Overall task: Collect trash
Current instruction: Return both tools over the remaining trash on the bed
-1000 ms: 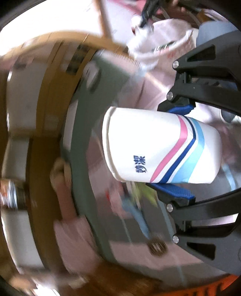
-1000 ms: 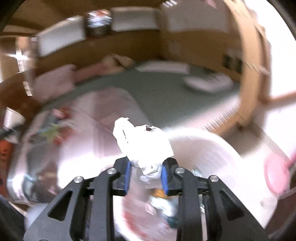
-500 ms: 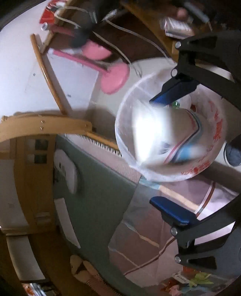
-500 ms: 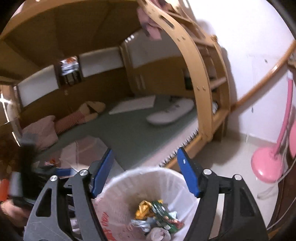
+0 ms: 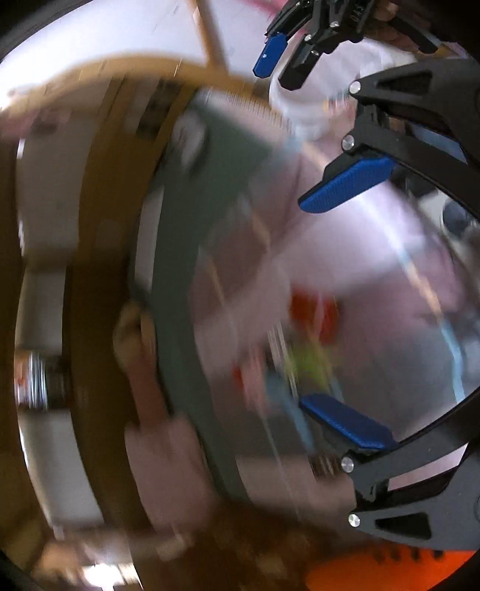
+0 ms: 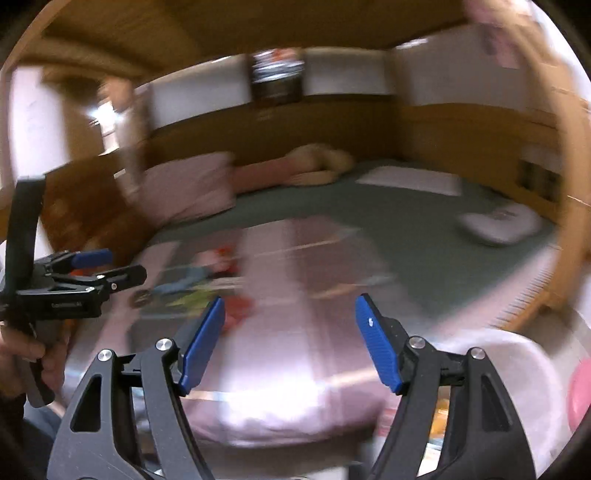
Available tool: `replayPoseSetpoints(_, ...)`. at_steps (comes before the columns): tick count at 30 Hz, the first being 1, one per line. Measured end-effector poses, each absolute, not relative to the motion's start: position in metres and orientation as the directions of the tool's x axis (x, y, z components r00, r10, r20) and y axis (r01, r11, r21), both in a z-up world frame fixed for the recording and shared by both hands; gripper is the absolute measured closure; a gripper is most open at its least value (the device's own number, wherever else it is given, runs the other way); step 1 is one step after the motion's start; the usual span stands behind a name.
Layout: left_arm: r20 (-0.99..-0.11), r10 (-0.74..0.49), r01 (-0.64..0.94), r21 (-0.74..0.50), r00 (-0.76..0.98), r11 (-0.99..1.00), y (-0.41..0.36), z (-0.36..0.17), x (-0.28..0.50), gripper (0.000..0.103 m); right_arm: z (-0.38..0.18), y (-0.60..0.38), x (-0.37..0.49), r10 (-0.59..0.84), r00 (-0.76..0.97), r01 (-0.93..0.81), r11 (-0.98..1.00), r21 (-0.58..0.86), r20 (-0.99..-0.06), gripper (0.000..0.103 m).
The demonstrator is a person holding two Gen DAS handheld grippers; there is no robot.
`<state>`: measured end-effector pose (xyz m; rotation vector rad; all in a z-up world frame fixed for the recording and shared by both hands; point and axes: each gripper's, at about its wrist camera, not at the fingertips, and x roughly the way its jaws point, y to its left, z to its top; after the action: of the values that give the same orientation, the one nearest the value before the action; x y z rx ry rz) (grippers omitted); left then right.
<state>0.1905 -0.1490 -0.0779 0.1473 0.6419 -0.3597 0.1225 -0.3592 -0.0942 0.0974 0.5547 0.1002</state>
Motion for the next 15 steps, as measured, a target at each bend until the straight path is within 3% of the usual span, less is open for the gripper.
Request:
replayPoseSetpoints(2,-0.603,-0.197,0.27,0.031,0.773,0.962,-0.104,-0.084,0.189,0.004,-0.097,-0.32,0.147,0.193,0.827,-0.144,0.981,0.132,-0.529,0.029)
replayPoseSetpoints(6,-0.625,-0.168,0.17,-0.057,0.762,0.984,-0.051,-0.115,0.192,0.004,-0.11,-0.265,0.183,0.241,0.808,-0.22,0.97,0.105,-0.537,0.029)
replayPoseSetpoints(8,-0.709,-0.083,0.103,-0.015,0.7,0.995,-0.04,-0.139,0.207,0.004,-0.122,-0.255,0.182,0.228,0.792,-0.239,0.969,0.055,-0.566,0.029)
replayPoseSetpoints(15,-0.677,-0.124,0.138,-0.033,0.726,0.99,-0.039,-0.13,0.194,0.004,-0.129,-0.259,0.186,0.191,0.789,-0.205,0.978,0.043,-0.584,0.029)
